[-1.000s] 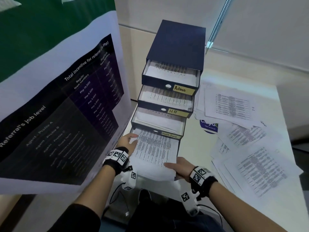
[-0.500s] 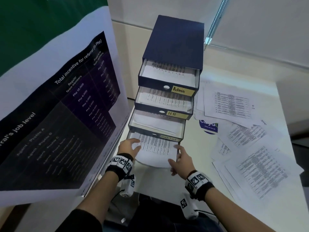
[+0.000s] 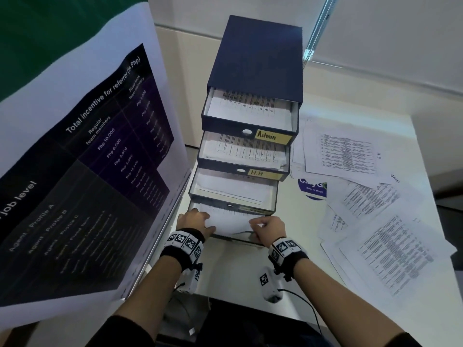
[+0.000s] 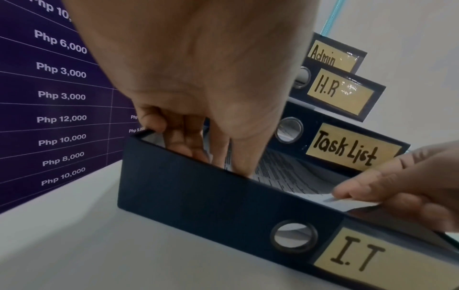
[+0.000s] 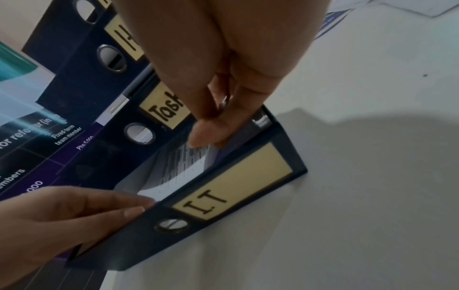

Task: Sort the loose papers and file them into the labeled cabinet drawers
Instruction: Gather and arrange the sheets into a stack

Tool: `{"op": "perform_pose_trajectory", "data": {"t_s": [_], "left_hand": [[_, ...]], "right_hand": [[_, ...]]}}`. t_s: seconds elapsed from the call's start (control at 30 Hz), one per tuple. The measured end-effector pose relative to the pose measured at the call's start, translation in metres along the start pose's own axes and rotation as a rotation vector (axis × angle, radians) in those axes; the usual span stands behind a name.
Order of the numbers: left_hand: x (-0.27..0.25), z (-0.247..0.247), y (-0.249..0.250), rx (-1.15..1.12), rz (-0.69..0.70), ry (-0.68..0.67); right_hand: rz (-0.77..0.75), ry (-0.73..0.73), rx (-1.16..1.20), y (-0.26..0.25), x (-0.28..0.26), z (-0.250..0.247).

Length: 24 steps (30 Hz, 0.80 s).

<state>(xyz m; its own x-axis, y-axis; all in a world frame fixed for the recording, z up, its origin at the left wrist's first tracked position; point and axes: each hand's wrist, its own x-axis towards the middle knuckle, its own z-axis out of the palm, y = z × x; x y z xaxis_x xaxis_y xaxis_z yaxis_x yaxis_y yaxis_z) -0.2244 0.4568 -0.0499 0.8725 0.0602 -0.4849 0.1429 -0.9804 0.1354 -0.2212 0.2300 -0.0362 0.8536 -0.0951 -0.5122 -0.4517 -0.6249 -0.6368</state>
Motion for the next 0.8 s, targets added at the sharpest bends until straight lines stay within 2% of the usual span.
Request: {"op": "perform_pose_trajectory", "data": {"t_s": [0.1,0.23,0.3,0.4,0.47,0.53,0.63,0.7,0.8], "left_hand": [[0.005,-0.005,0.008,0.170,0.020,-0.026],[0.005,-0.016,0.020,0.216,0.009,-0.141],[0.002,-0.031,0.034,0.167,0.024,-0.227],[-0.007,-0.070,0.075,-0.100,0.169,-0.291],[-0.016,-0.099,0.111,-0.312,0.284,-0.300],[-0.016,-0.119,0.149,-0.431,0.392,-0.282],[0.003,-0.125,0.211,-0.612,0.512,-0.330],[0.026,-0.111,0.257,-0.700,0.498,-0.376],[0.061,-0.066,0.320,-0.701,0.353,-0.423]], "right_hand": [[0.037,-0.066,-0.009,-0.005,0.009,0.003],[-0.039,-0.268,-0.215,-0.008,0.010,-0.008],[-0.033,-0.325,-0.100,-0.006,0.006,-0.025],[0.033,-0.370,0.202,0.006,0.002,-0.068],[0.047,-0.331,0.270,0.022,0.001,-0.107],[0.089,-0.261,0.336,0.043,0.005,-0.147],[0.191,-0.145,0.343,0.085,0.017,-0.207],[0.278,-0.036,0.287,0.125,0.033,-0.245],[0.506,0.133,-0.023,0.193,0.052,-0.294]]}}
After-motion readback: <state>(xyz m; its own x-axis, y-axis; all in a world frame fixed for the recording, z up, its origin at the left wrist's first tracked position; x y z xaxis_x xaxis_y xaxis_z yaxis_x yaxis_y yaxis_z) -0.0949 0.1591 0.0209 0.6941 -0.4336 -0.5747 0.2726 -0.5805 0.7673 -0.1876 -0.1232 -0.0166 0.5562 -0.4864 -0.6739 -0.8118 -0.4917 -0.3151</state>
